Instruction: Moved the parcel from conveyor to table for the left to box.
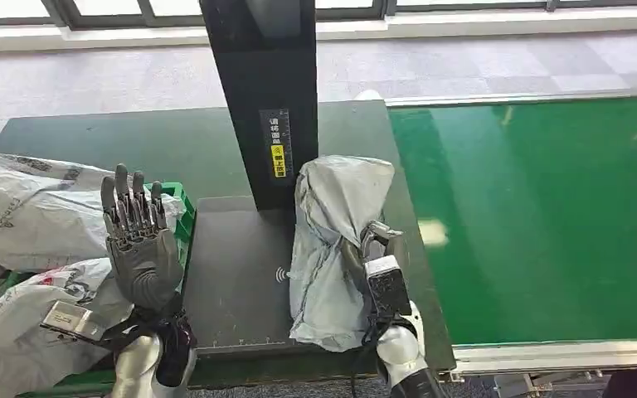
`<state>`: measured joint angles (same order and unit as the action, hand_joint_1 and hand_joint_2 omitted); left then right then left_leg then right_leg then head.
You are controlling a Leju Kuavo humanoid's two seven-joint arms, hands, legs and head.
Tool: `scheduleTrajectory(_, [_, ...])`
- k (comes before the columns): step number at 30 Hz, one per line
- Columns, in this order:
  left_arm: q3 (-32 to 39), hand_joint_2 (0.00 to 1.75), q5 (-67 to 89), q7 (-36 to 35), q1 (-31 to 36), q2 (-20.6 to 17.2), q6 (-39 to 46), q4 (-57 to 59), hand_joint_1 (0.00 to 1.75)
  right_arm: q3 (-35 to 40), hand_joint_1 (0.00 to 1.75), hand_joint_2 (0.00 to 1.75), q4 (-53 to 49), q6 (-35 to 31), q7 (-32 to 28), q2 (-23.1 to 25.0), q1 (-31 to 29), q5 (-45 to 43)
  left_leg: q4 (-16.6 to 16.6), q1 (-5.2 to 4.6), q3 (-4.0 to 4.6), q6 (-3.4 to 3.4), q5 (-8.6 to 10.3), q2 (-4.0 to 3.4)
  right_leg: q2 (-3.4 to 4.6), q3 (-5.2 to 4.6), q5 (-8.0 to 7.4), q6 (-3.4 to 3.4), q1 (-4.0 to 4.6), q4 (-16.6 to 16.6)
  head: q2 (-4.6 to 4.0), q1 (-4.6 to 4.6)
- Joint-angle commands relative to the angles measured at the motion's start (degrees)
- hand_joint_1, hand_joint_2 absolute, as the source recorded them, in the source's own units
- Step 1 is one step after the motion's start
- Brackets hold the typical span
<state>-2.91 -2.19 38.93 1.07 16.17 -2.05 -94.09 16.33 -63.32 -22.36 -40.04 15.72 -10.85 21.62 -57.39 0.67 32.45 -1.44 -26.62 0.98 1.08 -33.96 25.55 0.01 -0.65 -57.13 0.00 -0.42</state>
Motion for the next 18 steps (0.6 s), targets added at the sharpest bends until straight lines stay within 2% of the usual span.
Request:
scheduleTrajectory(1, [-0.82, 1.75, 0.64, 0.86, 0.49, 2.08, 0.75, 1.42, 0.00, -1.84, 0.00, 0.00, 29.11, 5.30, 5.43, 0.91, -10.52, 5.23, 0.09, 0.00, -0.15, 0.06, 0.02, -0.14, 0.03, 0.14, -0.06, 0.01, 0.03, 0.12, 0.00, 0.02])
scheduleTrajectory(4, [-1.13, 1.75, 0.94, 0.75, 0.41, 2.15, 0.83, 1.29, 0.00, -1.95, 0.00, 0.00, 32.03, 5.76, 6.28, 0.94, -11.43, 7.18, 0.11, -0.01, -0.16, 0.09, 0.04, -0.10, -0.07, 0.16, -0.06, 0.01, 0.01, 0.14, 0.00, 0.00])
scheduleTrajectory(18, [-1.43, 1.75, 1.21, 0.66, 0.51, 2.25, 0.88, 1.18, 0.00, -2.09, 0.00, 0.00, 33.24, 5.08, 8.15, 1.33, -11.86, 9.48, 0.01, -0.02, -0.04, 0.06, 0.01, -0.01, -0.10, 0.05, 0.00, 0.01, 0.00, 0.02, 0.00, 0.00])
